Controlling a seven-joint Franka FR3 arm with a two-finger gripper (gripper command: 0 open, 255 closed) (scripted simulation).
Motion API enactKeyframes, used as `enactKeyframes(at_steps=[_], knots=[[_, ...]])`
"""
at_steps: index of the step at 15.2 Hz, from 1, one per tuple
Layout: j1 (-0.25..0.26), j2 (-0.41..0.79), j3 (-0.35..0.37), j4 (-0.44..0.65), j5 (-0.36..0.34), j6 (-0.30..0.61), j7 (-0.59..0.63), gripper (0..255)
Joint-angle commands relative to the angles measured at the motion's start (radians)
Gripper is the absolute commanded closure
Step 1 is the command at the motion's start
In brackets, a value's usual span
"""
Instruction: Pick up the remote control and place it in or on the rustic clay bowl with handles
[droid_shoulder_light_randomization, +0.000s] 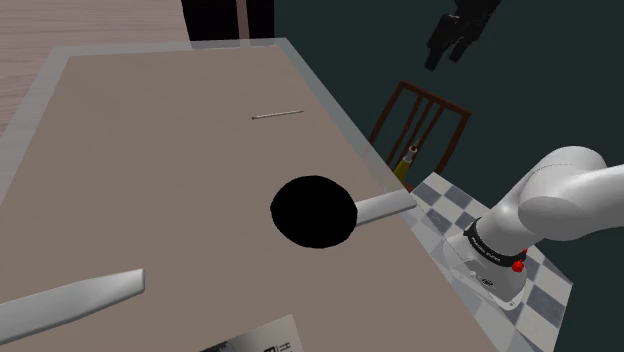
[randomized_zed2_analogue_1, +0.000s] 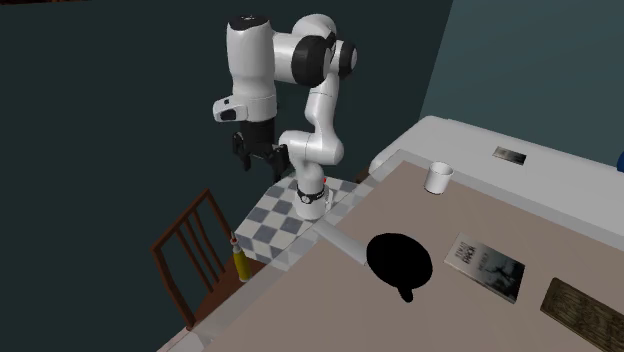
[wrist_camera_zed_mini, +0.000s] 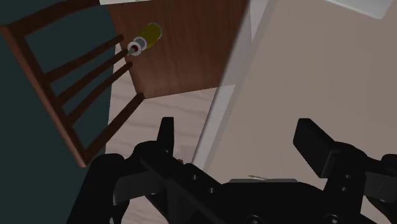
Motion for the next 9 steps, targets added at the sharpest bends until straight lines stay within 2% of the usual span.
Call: enactKeyframes(at_steps=[1,9], knots=[[0.0,0.0,0.0,0.0,0.0,0.0,0.0,0],[0.148,0.008,0.051,-0.185,0.037,0.18,-0.174,0]])
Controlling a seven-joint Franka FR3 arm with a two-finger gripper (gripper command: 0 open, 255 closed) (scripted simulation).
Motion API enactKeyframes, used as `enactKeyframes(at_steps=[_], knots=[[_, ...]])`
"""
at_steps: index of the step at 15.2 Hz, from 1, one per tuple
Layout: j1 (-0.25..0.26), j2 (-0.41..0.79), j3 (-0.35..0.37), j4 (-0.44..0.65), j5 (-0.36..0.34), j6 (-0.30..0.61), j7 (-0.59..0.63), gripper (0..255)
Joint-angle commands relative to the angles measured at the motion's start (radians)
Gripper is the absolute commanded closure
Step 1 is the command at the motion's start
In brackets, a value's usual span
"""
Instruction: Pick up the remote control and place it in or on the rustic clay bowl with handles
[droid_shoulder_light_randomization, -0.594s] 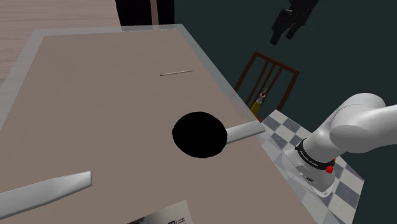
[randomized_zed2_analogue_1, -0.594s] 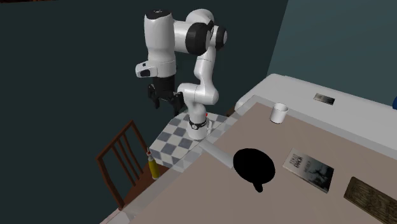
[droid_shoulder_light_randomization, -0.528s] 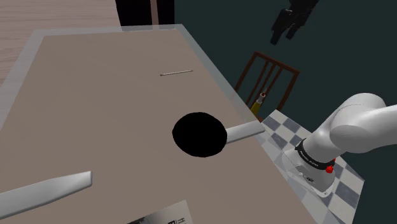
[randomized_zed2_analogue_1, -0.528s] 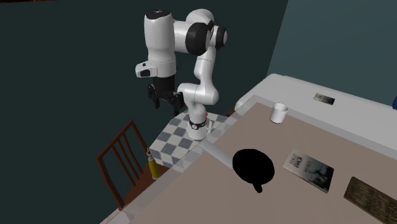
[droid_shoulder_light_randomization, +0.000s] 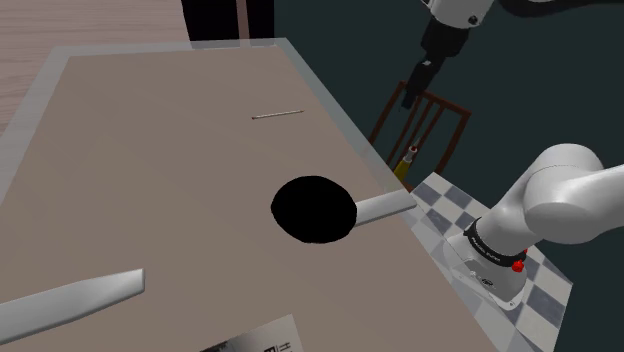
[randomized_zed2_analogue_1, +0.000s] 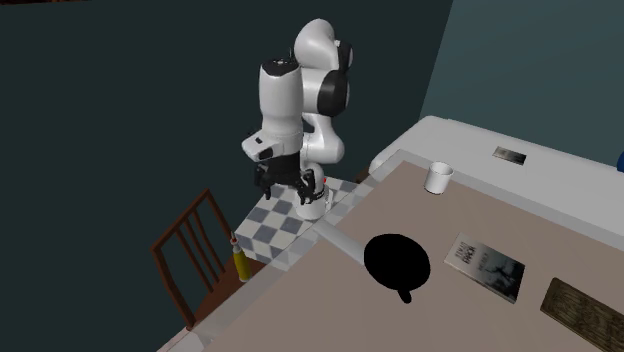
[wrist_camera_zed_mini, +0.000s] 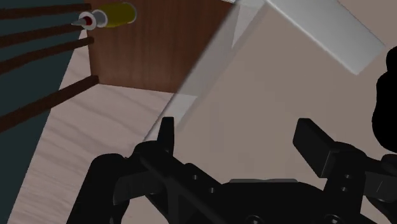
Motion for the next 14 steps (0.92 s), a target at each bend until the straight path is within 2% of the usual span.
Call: enactKeyframes(at_steps=[1,14], knots=[[0.04,0.001,0.014,-0.045,0.011,0.044,-0.045,0],[0.312,0.041,0.104,-0.328,0.084,0.346,-0.325,0]])
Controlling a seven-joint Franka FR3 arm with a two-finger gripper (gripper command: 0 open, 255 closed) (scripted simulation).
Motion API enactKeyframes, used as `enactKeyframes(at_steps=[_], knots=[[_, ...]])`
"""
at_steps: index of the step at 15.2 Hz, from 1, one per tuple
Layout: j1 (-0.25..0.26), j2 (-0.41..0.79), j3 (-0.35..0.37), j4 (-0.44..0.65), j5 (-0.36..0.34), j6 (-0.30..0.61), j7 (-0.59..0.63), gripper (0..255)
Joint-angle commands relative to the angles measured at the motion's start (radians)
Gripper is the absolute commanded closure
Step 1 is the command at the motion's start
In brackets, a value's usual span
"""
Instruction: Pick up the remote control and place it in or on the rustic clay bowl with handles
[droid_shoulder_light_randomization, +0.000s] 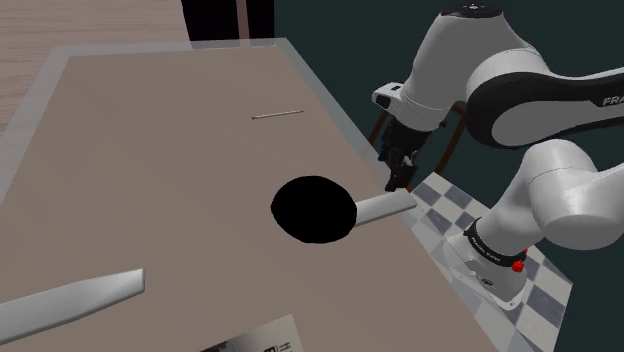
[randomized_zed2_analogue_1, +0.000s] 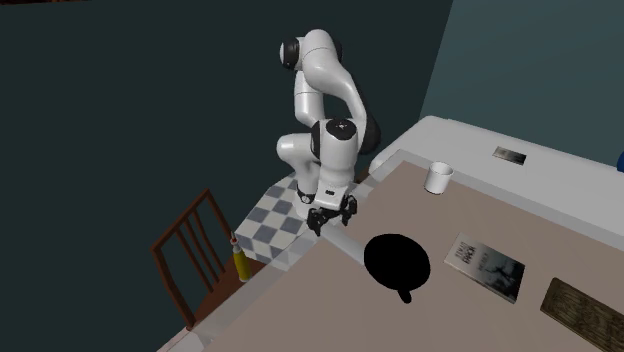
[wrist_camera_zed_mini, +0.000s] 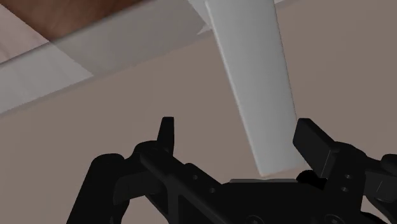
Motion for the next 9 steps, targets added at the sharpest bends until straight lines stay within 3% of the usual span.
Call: enactKeyframes(at_steps=[1,4,9], knots=[[0.043,0.011,0.01,-0.037,0.01,0.046,-0.049,0],[0.105,0.027,0.028,-0.091,0.028,0.111,-0.103,0],[0.104,0.084,0.036,-0.129,0.032,0.206,-0.102,0]])
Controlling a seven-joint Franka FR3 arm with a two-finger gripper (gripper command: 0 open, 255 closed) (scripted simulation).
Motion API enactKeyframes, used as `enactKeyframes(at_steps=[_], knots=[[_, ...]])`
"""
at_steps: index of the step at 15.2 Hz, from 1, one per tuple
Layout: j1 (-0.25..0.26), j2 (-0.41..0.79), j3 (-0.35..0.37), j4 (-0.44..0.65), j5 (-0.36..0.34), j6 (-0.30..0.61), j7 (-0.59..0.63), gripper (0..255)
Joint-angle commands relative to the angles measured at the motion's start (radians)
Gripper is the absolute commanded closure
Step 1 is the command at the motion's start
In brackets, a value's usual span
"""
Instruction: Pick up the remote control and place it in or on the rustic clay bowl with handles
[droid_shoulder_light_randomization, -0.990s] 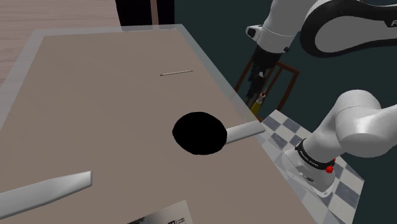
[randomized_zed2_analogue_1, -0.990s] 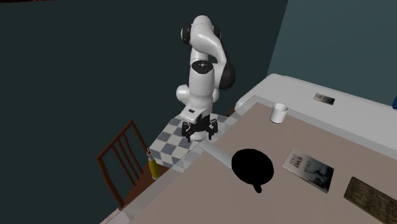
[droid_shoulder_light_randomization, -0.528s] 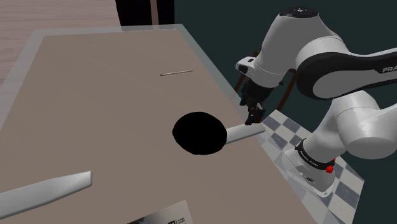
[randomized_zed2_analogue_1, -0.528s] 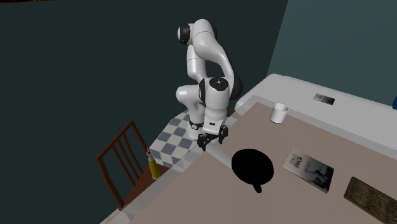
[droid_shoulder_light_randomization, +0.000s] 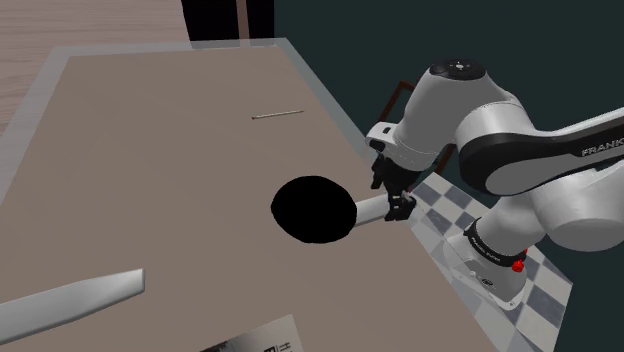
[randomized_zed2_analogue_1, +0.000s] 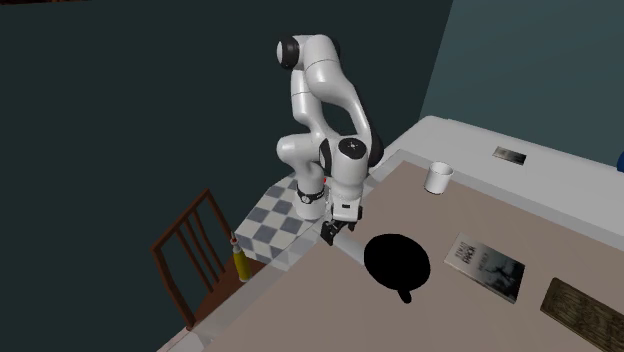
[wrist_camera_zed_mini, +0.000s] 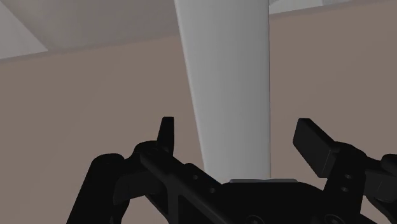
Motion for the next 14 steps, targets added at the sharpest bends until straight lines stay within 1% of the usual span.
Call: enactKeyframes(at_steps=[1,3,10,11,14], knots=[[0.001,0.027,0.005,-0.015,0.003,0.042,0.001,0],[0.0,0.048,0.008,-0.025,0.004,0.074,0.002,0],[0.0,0.048,0.008,-0.025,0.004,0.074,0.002,0],[0.0,0.048,0.008,-0.025,0.004,0.074,0.002,255],[0.0,0.048,0.007,-0.025,0.004,0.074,0.001,255]])
